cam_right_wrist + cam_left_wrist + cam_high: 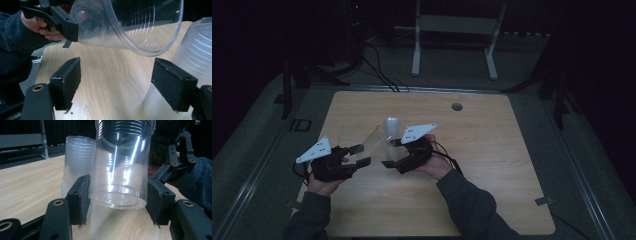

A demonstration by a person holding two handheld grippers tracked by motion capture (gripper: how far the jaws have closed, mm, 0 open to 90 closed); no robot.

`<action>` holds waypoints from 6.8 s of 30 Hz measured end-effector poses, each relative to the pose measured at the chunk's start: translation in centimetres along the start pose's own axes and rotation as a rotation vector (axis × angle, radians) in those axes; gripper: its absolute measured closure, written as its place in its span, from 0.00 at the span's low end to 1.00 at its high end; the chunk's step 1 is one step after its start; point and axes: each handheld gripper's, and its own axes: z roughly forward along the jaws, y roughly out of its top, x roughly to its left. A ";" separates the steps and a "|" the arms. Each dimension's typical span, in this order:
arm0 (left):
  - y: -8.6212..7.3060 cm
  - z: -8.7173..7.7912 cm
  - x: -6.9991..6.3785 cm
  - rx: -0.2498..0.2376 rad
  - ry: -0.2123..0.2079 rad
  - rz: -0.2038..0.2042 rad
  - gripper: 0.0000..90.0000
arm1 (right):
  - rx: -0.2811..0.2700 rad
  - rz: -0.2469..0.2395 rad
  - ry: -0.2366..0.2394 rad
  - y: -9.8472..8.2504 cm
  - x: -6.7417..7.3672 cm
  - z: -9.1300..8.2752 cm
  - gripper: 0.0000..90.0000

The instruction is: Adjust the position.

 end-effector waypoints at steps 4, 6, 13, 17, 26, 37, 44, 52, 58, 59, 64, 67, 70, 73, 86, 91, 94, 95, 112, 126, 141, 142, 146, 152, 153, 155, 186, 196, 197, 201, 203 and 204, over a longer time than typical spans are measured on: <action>-0.1 -0.1 0.0 -0.014 0.000 -0.002 0.47 | -0.010 0.002 0.000 0.0 0.0 0.0 0.26; -0.1 -0.1 0.0 -0.019 0.000 -0.001 0.47 | -0.013 0.003 0.001 0.0 0.0 0.0 0.26; -0.2 -0.2 0.0 -0.035 -0.004 0.000 0.47 | -0.035 0.016 0.013 0.1 0.1 0.2 0.26; -0.4 -0.3 0.0 -0.045 -0.006 -0.001 0.47 | -0.038 0.011 0.013 0.2 0.2 0.4 0.26; -0.8 -0.4 0.0 -0.067 -0.016 -0.011 0.47 | -0.095 0.053 0.041 0.3 -0.1 0.1 0.26; -1.0 -0.3 0.0 -0.083 -0.031 -0.016 0.47 | -0.157 0.096 0.072 0.2 -0.3 0.4 0.26; -1.1 -0.2 0.0 -0.092 -0.039 -0.023 0.47 | -0.191 0.105 0.091 0.3 -0.3 0.5 0.25; -1.1 -0.3 0.0 -0.109 -0.046 -0.031 0.47 | -0.224 0.128 0.113 0.4 -0.3 0.7 0.23; -1.3 -0.1 0.1 -0.119 -0.058 -0.042 0.47 | -0.244 0.135 0.119 0.6 -0.3 0.8 0.23; -1.3 -0.1 0.1 -0.120 -0.060 -0.043 0.47 | -0.249 0.138 0.122 0.6 -0.3 0.8 0.23; -1.3 -0.1 0.1 -0.138 -0.073 -0.050 0.47 | -0.260 0.151 0.128 0.7 -0.4 0.9 0.23; -1.4 -0.1 0.1 -0.136 -0.072 -0.051 0.47 | -0.264 0.151 0.134 0.7 -0.4 1.0 0.24; -1.4 0.0 0.1 -0.136 -0.076 -0.050 0.47 | -0.269 0.155 0.136 0.8 -0.4 1.0 0.24; -1.4 0.0 0.1 -0.135 -0.081 -0.048 0.47 | -0.274 0.156 0.138 0.9 -0.4 1.0 0.24; -1.5 0.3 0.0 -0.121 -0.094 -0.043 0.47 | -0.304 0.171 0.163 1.0 -0.3 1.1 0.30; -1.4 0.3 0.0 -0.113 -0.090 -0.039 0.47 | -0.306 0.167 0.157 1.1 -0.3 1.1 0.34; -1.4 0.4 -0.1 -0.103 -0.089 -0.041 0.47 | -0.305 0.167 0.154 1.0 -0.2 1.0 0.35; -1.3 0.4 -0.1 -0.097 -0.088 -0.041 0.47 | -0.304 0.165 0.154 1.0 -0.2 1.0 0.35; -0.4 0.8 -1.3 0.023 0.064 0.043 0.31 | -0.250 0.124 0.089 1.1 -0.2 0.6 0.36; 0.2 0.6 -2.5 0.099 0.225 0.118 0.29 | -0.192 0.102 0.027 1.4 0.1 0.5 0.36; -0.1 1.7 -3.0 0.166 0.279 0.146 0.32 | -0.108 0.051 -0.031 2.3 0.9 1.0 0.36; -0.1 1.8 -3.1 0.173 0.282 0.151 0.32 | -0.102 0.050 -0.031 2.3 1.0 1.1 0.36; -0.2 2.2 -3.2 0.185 0.282 0.164 0.33 | -0.078 0.037 -0.027 2.4 1.1 1.4 0.36; -0.3 2.6 -3.4 0.198 0.281 0.175 0.38 | -0.060 0.033 -0.030 2.3 1.2 1.7 0.36; -0.3 2.6 -3.4 0.198 0.281 0.175 0.40 | -0.060 0.033 -0.030 2.3 1.2 1.7 0.36; -0.3 2.7 -3.4 0.210 0.280 0.175 0.42 | -0.057 0.033 -0.028 2.3 1.2 1.8 0.36; -1.0 2.6 -2.7 0.053 0.117 0.027 0.47 | -0.247 0.087 0.058 2.2 1.2 1.1 0.21; -1.3 2.6 -2.4 0.014 0.074 -0.010 0.47 | -0.280 0.088 0.037 2.3 1.2 0.9 0.26; -1.3 2.6 -2.4 0.012 0.072 -0.012 0.47 | -0.283 0.089 0.037 2.3 1.2 0.8 0.26; -1.5 2.7 -2.3 0.004 0.060 -0.021 0.47 | -0.291 0.089 0.037 2.4 1.2 0.7 0.31; -1.5 2.7 -2.2 0.010 0.061 -0.019 0.47 | -0.285 0.086 0.036 2.3 1.2 0.8 0.32; -1.5 2.7 -2.2 0.012 0.064 -0.019 0.46 | -0.284 0.085 0.035 2.3 1.2 0.8 0.32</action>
